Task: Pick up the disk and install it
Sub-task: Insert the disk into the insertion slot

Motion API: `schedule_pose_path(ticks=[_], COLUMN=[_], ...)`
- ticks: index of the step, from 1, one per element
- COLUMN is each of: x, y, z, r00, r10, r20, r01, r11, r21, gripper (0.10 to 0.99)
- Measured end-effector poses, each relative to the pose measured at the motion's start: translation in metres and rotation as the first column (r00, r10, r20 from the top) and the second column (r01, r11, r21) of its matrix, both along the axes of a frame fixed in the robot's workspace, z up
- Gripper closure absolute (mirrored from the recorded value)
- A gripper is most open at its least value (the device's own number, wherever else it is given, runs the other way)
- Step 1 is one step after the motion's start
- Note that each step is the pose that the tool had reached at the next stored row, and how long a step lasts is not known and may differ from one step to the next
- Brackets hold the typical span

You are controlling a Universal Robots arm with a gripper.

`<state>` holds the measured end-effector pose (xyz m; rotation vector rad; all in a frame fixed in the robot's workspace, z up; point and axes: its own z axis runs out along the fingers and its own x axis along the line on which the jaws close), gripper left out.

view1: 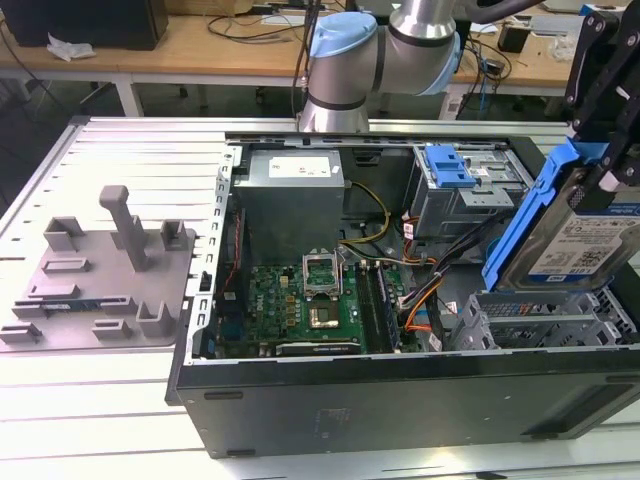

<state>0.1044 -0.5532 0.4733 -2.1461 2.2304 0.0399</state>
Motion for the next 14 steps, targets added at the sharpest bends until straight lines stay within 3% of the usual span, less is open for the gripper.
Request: schedule_pose_path(ticks=[14], x=[0.0001], y=[0.0], z=[-0.0027], r00=[0.9998], r10=[0.02], r20=[0.0], r01=[-0.02], r11=[0.9998], r21=[0.0], gripper=[0.718])
